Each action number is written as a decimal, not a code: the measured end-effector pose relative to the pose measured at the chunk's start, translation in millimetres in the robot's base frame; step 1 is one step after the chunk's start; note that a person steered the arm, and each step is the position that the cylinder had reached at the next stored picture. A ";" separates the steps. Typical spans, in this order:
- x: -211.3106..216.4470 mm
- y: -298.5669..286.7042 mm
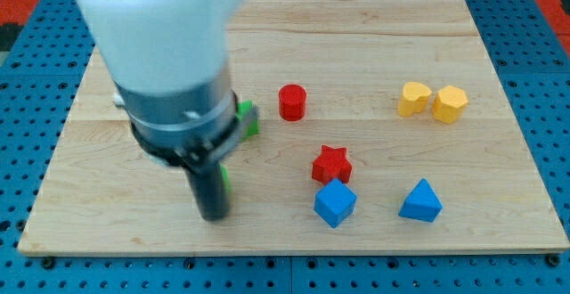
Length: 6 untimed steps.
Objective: Push the green star towards the center left
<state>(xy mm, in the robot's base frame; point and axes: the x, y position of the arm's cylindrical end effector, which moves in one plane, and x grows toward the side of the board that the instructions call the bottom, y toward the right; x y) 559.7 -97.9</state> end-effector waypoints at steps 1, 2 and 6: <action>-27.7 -7.6; -33.7 15.7; -146.3 32.0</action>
